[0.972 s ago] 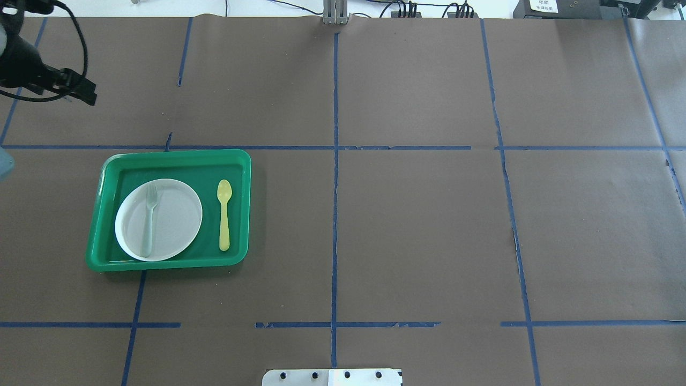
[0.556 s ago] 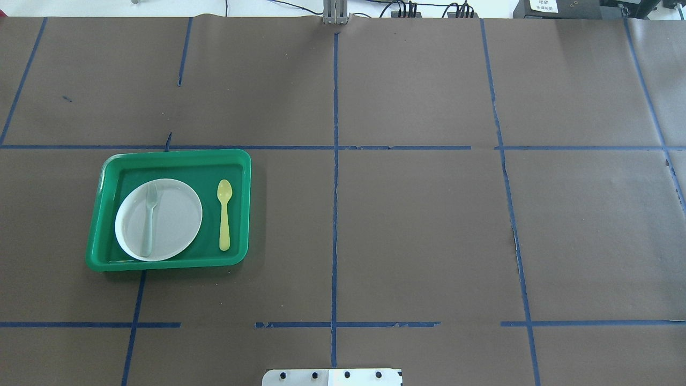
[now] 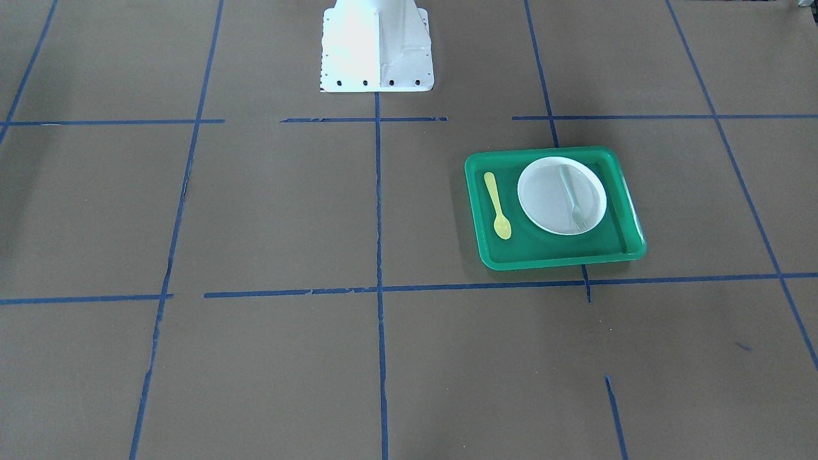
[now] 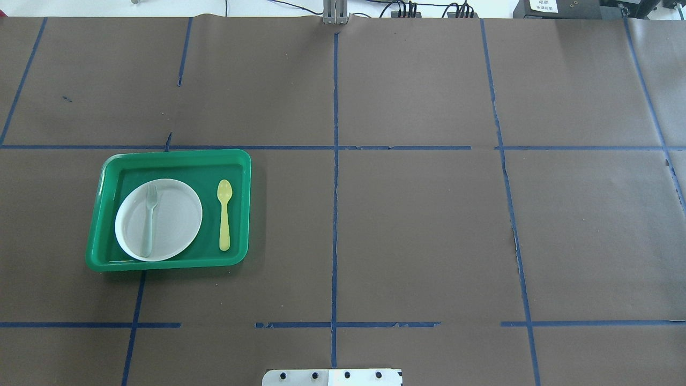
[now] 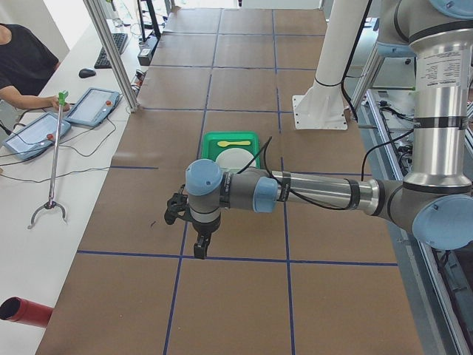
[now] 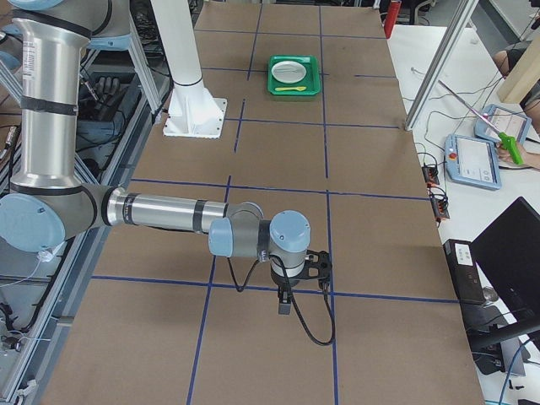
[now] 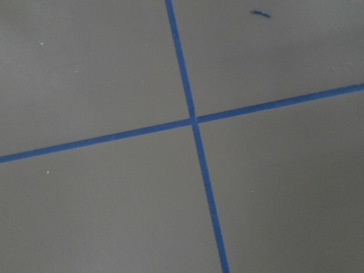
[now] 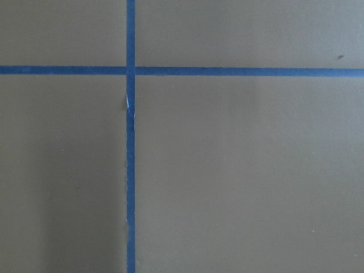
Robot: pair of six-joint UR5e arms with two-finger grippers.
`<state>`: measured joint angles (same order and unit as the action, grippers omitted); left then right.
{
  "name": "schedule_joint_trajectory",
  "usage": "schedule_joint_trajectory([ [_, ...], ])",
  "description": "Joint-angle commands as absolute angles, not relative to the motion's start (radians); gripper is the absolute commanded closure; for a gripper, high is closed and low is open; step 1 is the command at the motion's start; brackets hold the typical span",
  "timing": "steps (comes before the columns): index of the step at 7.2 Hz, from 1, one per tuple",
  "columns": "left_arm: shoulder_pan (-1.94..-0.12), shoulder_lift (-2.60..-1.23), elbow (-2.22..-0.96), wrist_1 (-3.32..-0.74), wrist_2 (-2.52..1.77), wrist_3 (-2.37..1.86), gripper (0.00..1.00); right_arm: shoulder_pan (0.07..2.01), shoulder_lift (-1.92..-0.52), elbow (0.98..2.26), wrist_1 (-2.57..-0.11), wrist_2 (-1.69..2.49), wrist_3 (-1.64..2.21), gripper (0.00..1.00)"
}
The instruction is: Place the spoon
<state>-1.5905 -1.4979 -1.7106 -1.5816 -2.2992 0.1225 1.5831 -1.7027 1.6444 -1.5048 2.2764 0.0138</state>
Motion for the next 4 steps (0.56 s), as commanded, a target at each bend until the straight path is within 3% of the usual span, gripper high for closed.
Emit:
schedule_joint_trajectory([
  [1,-1.623,-1.490,-1.669,-1.577,-2.304,0.129,0.00,1.583,-1.703,1.644,-1.505,2.276,0.014,0.00],
  [4,-1.628,-1.479,-1.645,-1.569,-2.390,0.120,0.00,1.583,-1.703,1.644,-1.505,2.276,0.014,0.00],
])
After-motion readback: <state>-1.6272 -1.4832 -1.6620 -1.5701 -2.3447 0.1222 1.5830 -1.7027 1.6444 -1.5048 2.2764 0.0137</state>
